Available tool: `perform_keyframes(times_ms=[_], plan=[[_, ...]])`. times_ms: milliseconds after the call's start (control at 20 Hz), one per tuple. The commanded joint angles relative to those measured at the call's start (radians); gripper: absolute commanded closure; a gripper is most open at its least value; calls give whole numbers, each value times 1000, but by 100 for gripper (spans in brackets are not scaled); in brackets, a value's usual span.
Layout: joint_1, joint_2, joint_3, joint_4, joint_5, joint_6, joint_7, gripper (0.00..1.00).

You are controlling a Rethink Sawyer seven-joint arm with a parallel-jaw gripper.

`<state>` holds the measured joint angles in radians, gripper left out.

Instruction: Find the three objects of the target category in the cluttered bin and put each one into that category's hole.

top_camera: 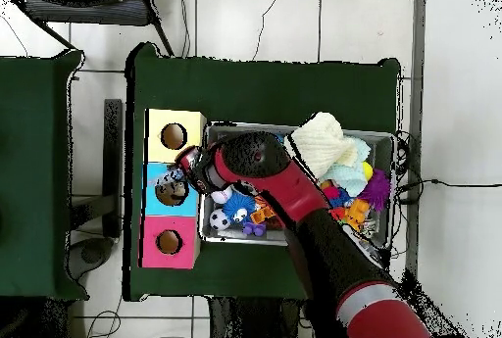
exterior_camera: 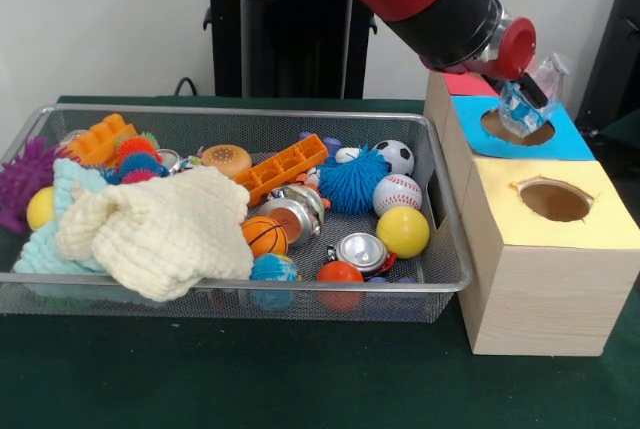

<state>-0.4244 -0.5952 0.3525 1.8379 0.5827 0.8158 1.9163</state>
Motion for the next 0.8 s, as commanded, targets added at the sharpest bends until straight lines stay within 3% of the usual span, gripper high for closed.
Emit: perform_keyframes(times_ms=[50, 100, 800], plan=[[-29, 47, 15, 52, -56, -8, 17, 100], [-33, 47, 23, 56, -58, -10, 17, 0], [-19, 81, 13, -13, -99, 46, 58, 0]])
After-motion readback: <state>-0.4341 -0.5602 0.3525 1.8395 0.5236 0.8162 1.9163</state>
